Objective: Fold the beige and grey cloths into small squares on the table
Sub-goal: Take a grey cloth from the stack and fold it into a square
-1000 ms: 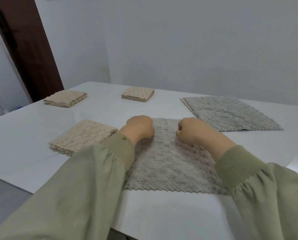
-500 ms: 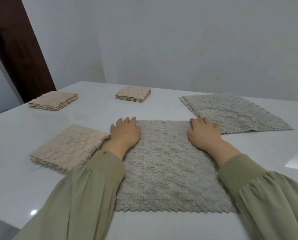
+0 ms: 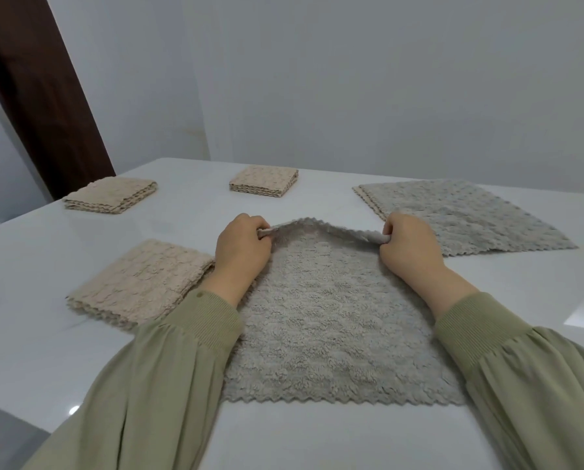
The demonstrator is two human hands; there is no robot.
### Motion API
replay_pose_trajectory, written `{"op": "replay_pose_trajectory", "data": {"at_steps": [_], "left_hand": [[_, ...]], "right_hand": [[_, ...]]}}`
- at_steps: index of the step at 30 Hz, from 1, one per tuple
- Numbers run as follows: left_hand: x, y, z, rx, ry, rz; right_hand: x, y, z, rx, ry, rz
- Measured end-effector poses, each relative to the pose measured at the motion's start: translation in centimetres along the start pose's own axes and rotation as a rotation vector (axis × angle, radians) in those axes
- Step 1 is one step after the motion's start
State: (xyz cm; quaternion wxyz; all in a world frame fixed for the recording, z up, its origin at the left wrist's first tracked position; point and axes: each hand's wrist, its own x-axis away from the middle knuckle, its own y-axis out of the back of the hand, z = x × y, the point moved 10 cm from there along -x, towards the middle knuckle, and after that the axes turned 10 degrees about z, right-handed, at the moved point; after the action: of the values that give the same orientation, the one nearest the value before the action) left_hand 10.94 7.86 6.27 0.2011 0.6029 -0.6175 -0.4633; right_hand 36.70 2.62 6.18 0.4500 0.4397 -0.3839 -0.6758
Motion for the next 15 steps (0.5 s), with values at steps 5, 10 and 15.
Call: {"op": "replay_pose_trajectory", "data": {"at_steps": [5, 10, 15], "left_hand": [[0.9, 1.6, -1.1, -0.096, -0.042, -0.088], [1.8, 3.5, 0.0, 0.016, 0.068, -0.135], [1.8, 2.0, 2.0, 0.461, 0.178, -0.036]], "right_hand": [[-0.4, 0.8, -2.0, 0.033, -0.131, 0.033], [-0.4, 2.2, -4.4, -0.059, -0.256, 0.016], [-0.5, 2.4, -5.8, -0.315, -0.314, 0.054]]}}
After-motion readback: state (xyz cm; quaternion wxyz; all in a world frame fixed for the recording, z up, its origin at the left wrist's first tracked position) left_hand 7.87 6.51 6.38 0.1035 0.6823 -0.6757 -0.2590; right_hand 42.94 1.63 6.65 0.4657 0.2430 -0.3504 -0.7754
